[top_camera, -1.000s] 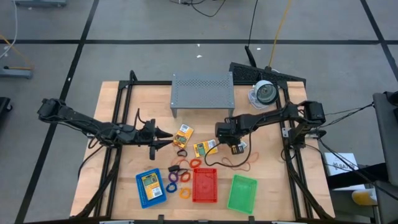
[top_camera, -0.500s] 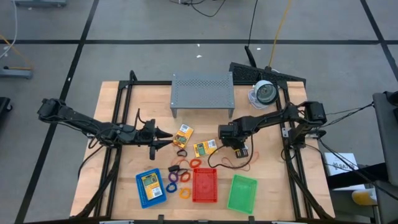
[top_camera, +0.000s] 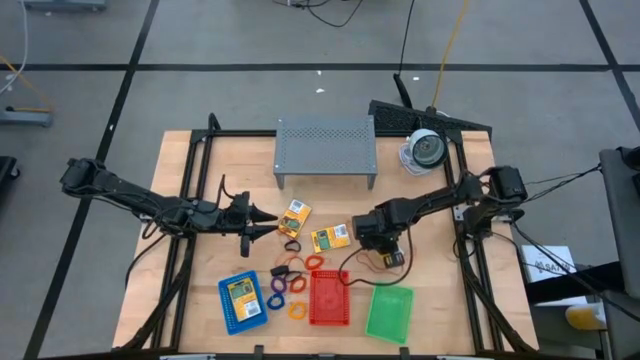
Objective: Pick & Place Office Desk Supplies
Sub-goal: Put the crayon box into the blue bin
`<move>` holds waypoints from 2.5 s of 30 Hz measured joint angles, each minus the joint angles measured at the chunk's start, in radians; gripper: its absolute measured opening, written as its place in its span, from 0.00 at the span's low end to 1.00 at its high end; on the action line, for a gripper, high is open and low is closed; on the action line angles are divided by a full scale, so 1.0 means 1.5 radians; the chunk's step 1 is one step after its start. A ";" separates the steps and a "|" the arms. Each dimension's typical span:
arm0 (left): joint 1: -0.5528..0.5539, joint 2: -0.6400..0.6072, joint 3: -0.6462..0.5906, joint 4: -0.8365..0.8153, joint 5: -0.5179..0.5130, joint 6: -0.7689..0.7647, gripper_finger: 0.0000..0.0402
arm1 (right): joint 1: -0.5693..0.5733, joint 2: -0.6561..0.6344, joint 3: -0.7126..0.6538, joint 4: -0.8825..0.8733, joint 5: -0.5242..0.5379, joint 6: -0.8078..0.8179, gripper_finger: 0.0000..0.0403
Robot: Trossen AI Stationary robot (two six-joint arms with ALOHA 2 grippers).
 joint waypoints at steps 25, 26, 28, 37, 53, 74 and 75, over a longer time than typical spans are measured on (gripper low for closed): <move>0.000 0.000 0.000 0.003 -0.003 -0.013 0.36 | -0.075 -0.131 0.005 0.033 0.031 -0.065 0.23; 0.000 0.000 0.000 0.003 -0.002 -0.013 0.36 | -0.085 -0.131 0.005 0.033 0.014 -0.067 0.23; 0.000 0.000 0.000 0.003 -0.002 -0.013 0.36 | -0.104 -0.131 0.005 0.033 -0.017 -0.074 0.23; 0.000 0.000 0.000 0.006 -0.003 -0.025 0.36 | -0.155 -0.117 0.005 0.028 -0.095 -0.114 0.23; 0.001 0.000 0.000 0.007 -0.003 -0.031 0.36 | -0.167 0.048 0.104 -0.118 -0.123 -0.219 0.23; 0.001 0.000 0.000 0.003 -0.002 -0.030 0.36 | -0.166 0.064 0.105 -0.114 -0.089 -0.184 0.45; 0.001 0.000 0.000 0.003 -0.002 -0.030 0.36 | -0.166 0.064 0.105 -0.114 -0.089 -0.184 0.46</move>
